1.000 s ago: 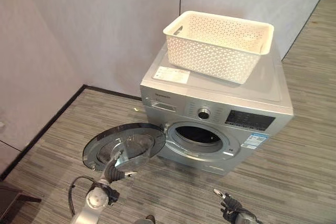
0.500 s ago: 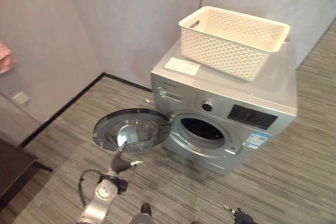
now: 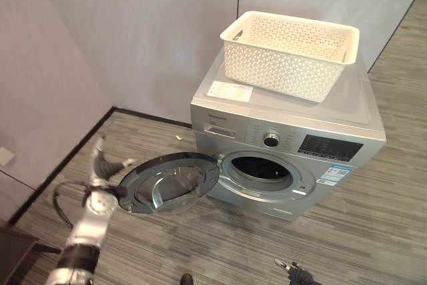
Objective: Grab the laundry basket,head to the washer,open it,put in the laundry and shut it.
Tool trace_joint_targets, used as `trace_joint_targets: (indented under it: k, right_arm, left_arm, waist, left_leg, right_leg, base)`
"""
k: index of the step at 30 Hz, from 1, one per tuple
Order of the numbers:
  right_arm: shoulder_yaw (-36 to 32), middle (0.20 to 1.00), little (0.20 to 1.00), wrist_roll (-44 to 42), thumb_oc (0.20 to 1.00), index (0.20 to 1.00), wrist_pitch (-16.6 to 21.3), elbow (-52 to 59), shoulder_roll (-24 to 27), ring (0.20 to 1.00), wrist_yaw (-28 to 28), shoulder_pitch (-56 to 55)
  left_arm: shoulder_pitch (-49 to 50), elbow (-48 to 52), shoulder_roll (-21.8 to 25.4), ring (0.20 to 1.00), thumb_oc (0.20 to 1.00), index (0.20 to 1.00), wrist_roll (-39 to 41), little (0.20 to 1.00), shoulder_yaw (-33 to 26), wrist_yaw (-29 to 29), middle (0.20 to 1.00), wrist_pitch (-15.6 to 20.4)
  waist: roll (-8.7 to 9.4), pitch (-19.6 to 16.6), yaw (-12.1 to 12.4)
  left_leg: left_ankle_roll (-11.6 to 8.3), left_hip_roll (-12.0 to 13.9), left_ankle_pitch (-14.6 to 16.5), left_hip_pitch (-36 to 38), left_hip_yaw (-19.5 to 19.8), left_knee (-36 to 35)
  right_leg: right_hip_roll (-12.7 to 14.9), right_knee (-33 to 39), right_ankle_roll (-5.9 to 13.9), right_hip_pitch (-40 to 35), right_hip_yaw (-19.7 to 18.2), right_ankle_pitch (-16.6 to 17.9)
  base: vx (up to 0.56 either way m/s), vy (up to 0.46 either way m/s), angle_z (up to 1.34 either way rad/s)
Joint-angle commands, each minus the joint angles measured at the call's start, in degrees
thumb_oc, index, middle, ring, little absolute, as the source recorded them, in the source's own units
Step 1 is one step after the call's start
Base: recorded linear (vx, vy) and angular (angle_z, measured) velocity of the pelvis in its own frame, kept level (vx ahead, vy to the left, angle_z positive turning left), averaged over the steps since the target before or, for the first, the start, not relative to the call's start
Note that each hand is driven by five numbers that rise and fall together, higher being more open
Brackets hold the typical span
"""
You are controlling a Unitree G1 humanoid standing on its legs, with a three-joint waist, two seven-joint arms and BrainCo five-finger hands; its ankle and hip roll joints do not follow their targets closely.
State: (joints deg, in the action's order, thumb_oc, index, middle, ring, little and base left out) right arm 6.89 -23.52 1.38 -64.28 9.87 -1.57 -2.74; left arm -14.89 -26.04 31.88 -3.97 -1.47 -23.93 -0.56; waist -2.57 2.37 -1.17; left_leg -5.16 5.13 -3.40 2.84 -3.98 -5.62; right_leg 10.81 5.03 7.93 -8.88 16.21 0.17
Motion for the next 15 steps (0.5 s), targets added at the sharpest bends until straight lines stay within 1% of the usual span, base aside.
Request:
trace_joint_targets:
  k: [1, 2, 3, 4, 5, 6, 8, 10, 11, 12, 13, 14, 15]
  right_arm:
    - [4.50, 1.000, 1.000, 3.83, 1.000, 1.000, 0.37, 2.51, 3.04, 1.000, 1.92, 0.88]
    - [5.34, 1.000, 1.000, 4.08, 1.000, 1.000, 0.52, 3.37, 3.46, 1.000, 2.10, 1.14]
    - [5.21, 1.000, 1.000, 4.08, 1.000, 1.000, 0.50, 3.38, 3.34, 1.000, 2.09, 1.22]
    - [5.71, 1.000, 1.000, 4.01, 1.000, 1.000, 0.78, 3.90, 3.68, 1.000, 2.12, 1.49]
    - [6.54, 1.000, 1.000, 3.20, 1.000, 1.000, 1.28, 4.06, 4.72, 1.000, 1.95, 2.57]
    - [6.67, 1.000, 1.000, 2.72, 1.000, 1.000, 1.49, 4.23, 5.04, 1.000, 1.82, 3.15]
    - [6.76, 1.000, 1.000, 1.68, 1.000, 1.000, 1.83, 4.60, 6.27, 1.000, 1.58, 4.49]
    - [6.62, 1.000, 1.000, 1.06, 1.000, 1.000, 2.12, 5.72, 7.43, 1.000, 1.47, 5.06]
    - [6.60, 1.000, 1.000, 1.06, 1.000, 1.000, 2.11, 5.72, 7.41, 1.000, 1.47, 5.08]
    - [6.46, 1.000, 1.000, 0.74, 1.000, 1.000, 2.29, 6.85, 8.36, 1.000, 1.48, 4.87]
    - [6.43, 1.000, 1.000, 0.59, 1.000, 1.000, 2.47, 7.77, 8.75, 1.000, 1.49, 4.74]
    - [6.43, 1.000, 1.000, 0.59, 1.000, 1.000, 2.47, 7.77, 8.75, 1.000, 1.49, 4.74]
    - [6.15, 1.000, 1.000, 0.49, 1.000, 1.000, 2.71, 9.02, 9.41, 1.000, 1.46, 4.48]
  left_arm:
    - [-13.92, -16.63, 7.22, 1.000, 1.000, 1.000, 0.47, 1.000, 3.33, -2.12, 1.000, -1.13]
    - [-17.82, -22.38, 9.42, 1.000, 1.000, 1.000, 1.00, 1.000, 5.45, -1.61, 1.000, -1.17]
    - [-18.34, -22.87, 9.52, 1.000, 1.000, 1.000, 1.13, 1.000, 5.82, -1.64, 1.000, -0.93]
    - [-21.68, -27.70, 10.82, 1.000, 1.000, 1.000, 1.86, 1.000, 7.73, -0.84, 1.000, -1.11]
    - [-29.07, -38.08, 12.49, 1.000, 1.000, 1.000, 2.92, 1.000, 12.48, 1.76, 1.000, -1.29]
    - [-32.98, -42.43, 12.83, 1.000, 1.000, 1.000, 3.75, 1.000, 14.59, 2.89, 1.000, -1.26]
    - [-37.34, -48.92, 13.86, 1.000, 1.000, 1.000, 4.23, 1.000, 16.67, 4.98, 1.000, -2.20]
    - [-40.13, -54.47, 14.97, 1.000, 1.000, 1.000, 2.48, 1.000, 18.34, 6.58, 1.000, -3.35]
    - [-40.20, -54.50, 14.98, 1.000, 1.000, 1.000, 2.49, 1.000, 18.38, 6.59, 1.000, -3.33]
    - [-41.15, -57.40, 16.26, 1.000, 1.000, 1.000, 0.94, 1.000, 18.70, 7.52, 1.000, -3.99]
    - [-41.36, -57.91, 16.95, 1.000, 1.000, 1.000, 0.76, 1.000, 18.71, 7.62, 1.000, -3.97]
    - [-41.36, -57.92, 16.95, 1.000, 1.000, 1.000, 0.76, 1.000, 18.71, 7.63, 1.000, -3.97]
    - [-41.51, -57.85, 17.12, 1.000, 1.000, 1.000, 0.25, 1.000, 19.04, 8.74, 1.000, -3.52]
  waist:
    - [-0.97, -2.36, -1.81]
    - [-0.87, -1.95, -2.27]
    - [-0.75, -1.91, -2.15]
    - [-0.69, -1.53, -2.42]
    - [-0.42, -0.16, -3.32]
    - [-0.10, 0.51, -3.60]
    - [0.54, 2.37, -4.46]
    - [1.65, 3.83, -5.27]
    - [1.65, 3.67, -5.24]
    - [2.77, 4.68, -5.77]
    - [3.36, 5.00, -5.90]
    - [3.36, 5.01, -5.90]
    - [4.09, 5.61, -6.16]
  left_leg:
    - [-1.54, 3.52, 2.16, -0.11, -2.64, 0.62]
    - [-1.38, 3.38, 2.17, -0.51, -2.80, 0.62]
    - [-1.36, 3.37, 2.16, -0.58, -2.81, 0.62]
    - [-1.27, 3.30, 2.06, -1.16, -3.04, 0.62]
    - [-1.11, 3.15, 1.62, -2.85, -3.41, 0.62]
    - [-1.02, 3.11, 1.30, -3.97, -3.52, 0.62]
    - [-0.91, 3.17, 0.72, -6.48, -3.56, 0.62]
    - [-0.87, 3.35, 0.19, -8.99, -4.17, 0.62]
    - [-0.86, 3.34, 0.09, -9.24, -4.18, 0.62]
    - [-0.83, 3.69, -0.42, -11.61, -4.79, 0.62]
    - [-0.82, 3.87, -0.66, -12.71, -5.08, 0.62]
    - [-0.82, 3.87, -0.65, -12.70, -5.08, 0.62]
    - [-0.81, 3.93, -1.00, -13.92, -5.22, 0.62]
  right_leg:
    - [0.35, -4.13, 0.85, 4.24, -2.70, -4.87]
    - [0.50, -4.10, 1.11, 5.02, -3.10, -4.42]
    - [0.52, -4.13, 1.12, 5.11, -3.12, -4.42]
    - [0.63, -4.18, 1.35, 5.97, -3.35, -4.09]
    - [0.81, -4.27, 1.68, 8.12, -3.73, -3.29]
    - [0.86, -4.37, 1.75, 9.43, -3.92, -2.85]
    - [0.79, -4.43, 1.91, 12.46, -4.79, -1.87]
    - [0.75, -4.13, 2.09, 15.61, -5.97, -0.36]
    - [0.75, -4.10, 2.08, 15.85, -6.00, -0.25]
    - [0.68, -3.47, 2.19, 18.55, -7.17, 0.97]
    - [0.70, -3.12, 2.27, 19.83, -7.54, 1.56]
    - [0.70, -3.12, 2.27, 19.82, -7.54, 1.56]
    - [0.73, -2.75, 2.33, 21.15, -8.04, 2.30]
  base:
    - [-0.01, 0.115, -0.09]
    - [-0.02, 0.091, -0.20]
    - [-0.07, 0.045, -0.27]
    - [-0.15, 0.070, -0.24]
    - [-0.21, 0.083, -0.18]
    - [-0.23, 0.081, -0.11]
    - [-0.20, 0.050, -0.09]
    - [-0.17, 0.046, -0.07]
    - [-0.18, 0.051, -0.18]
    - [-0.16, 0.034, -0.30]
    - [-0.16, 0.033, -0.31]
    - [-0.08, 0.037, -0.27]
    - [-0.09, 0.044, -0.14]
